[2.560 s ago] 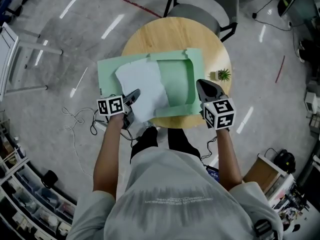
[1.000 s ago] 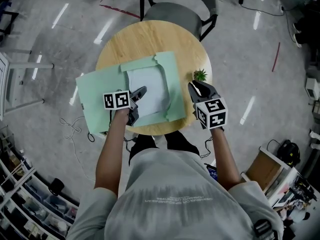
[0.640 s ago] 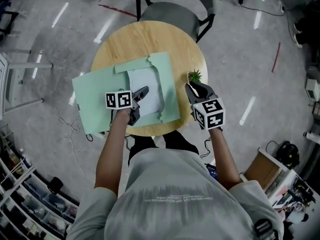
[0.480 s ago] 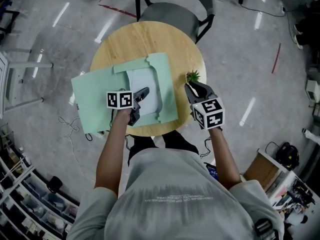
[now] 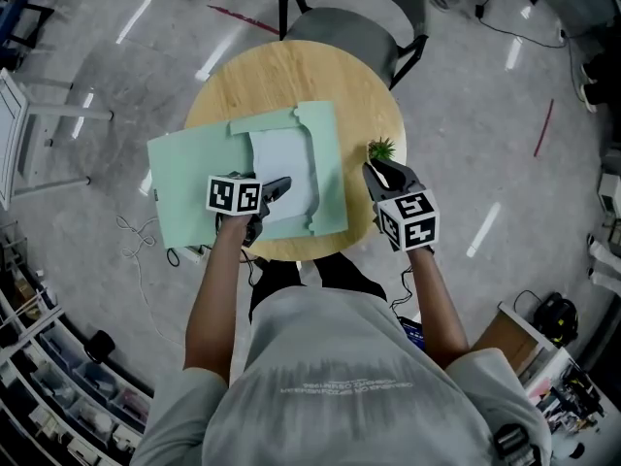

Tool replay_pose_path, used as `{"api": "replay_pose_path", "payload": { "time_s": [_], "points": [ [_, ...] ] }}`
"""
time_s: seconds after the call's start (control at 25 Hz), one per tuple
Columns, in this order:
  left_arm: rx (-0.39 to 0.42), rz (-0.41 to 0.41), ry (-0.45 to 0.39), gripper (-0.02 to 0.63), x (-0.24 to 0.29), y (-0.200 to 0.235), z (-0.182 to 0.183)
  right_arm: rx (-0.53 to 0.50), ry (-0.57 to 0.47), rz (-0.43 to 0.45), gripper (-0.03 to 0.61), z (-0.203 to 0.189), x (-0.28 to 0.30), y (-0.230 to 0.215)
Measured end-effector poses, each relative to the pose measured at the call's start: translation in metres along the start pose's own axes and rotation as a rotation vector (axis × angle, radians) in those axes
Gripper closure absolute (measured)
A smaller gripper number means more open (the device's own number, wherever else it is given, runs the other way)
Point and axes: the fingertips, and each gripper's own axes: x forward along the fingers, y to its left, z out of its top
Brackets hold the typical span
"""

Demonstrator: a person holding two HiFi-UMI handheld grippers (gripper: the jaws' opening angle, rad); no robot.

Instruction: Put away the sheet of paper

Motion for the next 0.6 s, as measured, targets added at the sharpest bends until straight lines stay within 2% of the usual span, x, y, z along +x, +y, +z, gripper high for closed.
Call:
{"api": "replay_pose_path", "payload": {
  "time_s": [0.32, 0.6],
  "points": [
    [-0.103, 0.045, -0.123, 0.339, -0.043, 0.032, -0.005, -0.019, -0.007, 0.002, 0.5, 0.002, -0.004, 0.023],
    [-0.069, 0.185, -0.196, 0.344, -0.091, 0.064, -0.012, -0.045, -0.023, -0.033, 0.502, 0.01, -0.009, 0.034]
  ]
}}
